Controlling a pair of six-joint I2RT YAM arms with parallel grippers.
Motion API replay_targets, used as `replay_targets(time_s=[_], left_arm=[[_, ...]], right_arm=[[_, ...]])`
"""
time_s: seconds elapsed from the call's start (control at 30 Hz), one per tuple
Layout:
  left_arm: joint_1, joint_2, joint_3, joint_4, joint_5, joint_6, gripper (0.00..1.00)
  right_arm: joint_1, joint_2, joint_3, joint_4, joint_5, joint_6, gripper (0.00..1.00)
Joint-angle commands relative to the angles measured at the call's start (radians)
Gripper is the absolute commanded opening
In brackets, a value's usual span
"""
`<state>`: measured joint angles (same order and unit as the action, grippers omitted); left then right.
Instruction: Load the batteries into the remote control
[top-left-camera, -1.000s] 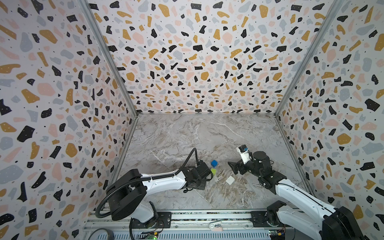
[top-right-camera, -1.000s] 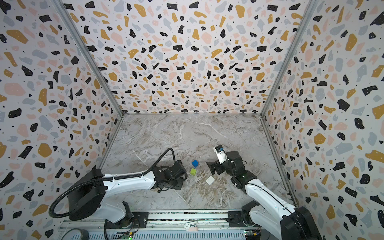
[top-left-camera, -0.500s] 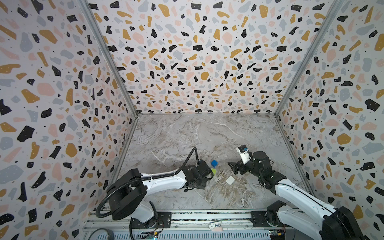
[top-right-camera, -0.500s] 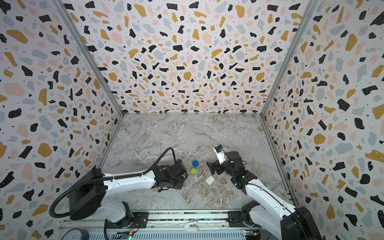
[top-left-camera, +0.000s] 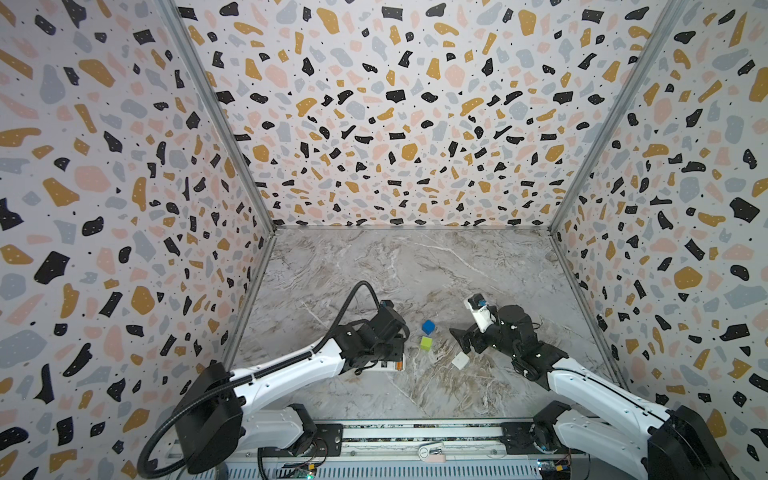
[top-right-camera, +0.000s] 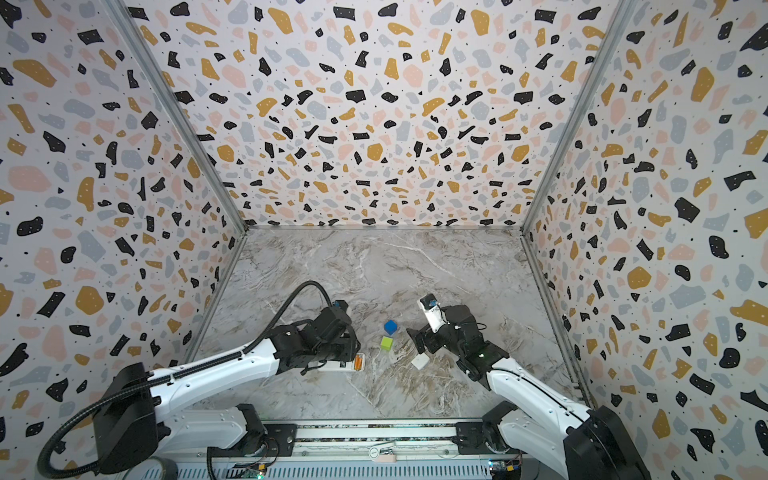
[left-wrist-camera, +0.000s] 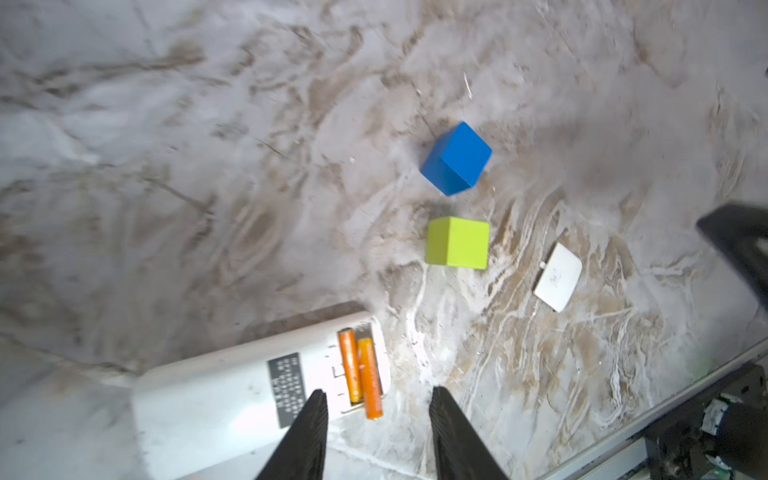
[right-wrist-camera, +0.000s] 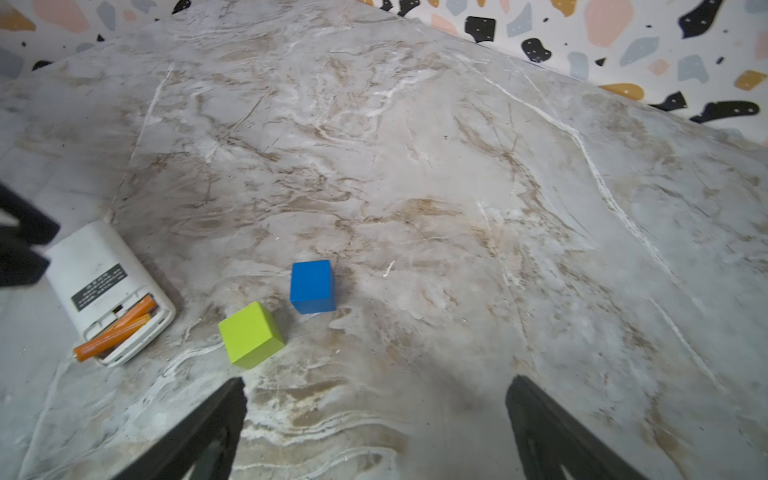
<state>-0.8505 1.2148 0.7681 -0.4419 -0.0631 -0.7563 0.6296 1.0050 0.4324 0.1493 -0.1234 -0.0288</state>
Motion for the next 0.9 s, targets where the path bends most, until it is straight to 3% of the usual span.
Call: replay_targets(time_s=[0.0,0.17,0.3,0.4,0.87], left_arm=[[0.093,-0.059,-0.078,0.007,0.013,0.043,0.42],[0.221,-0.111,-0.148,0.040,0.037,0.095,0.45],[0.275,-0.139,-0.198,0.044,0.034,0.113,0.51],[0.291,-0.179,-0.239,0.052,0.018,0.105,0.53],[0.312,-0.225,-0.328,0.146,0.051,0.064,0.50]], right_arm=[[0.126,0.024,0.063,0.000,0.073,-0.077,0.99],[0.303,0.105,0.127,-0.010,0.075,-0.172,0.99],[0.386,0.222,0.201,-0.017,0.079,-0.210,0.98],[0.421,0.315,0.259,-0.027,0.107,-0.222,0.96],[0.510,0.520,0.406,-0.099,0.117,-0.283,0.69]])
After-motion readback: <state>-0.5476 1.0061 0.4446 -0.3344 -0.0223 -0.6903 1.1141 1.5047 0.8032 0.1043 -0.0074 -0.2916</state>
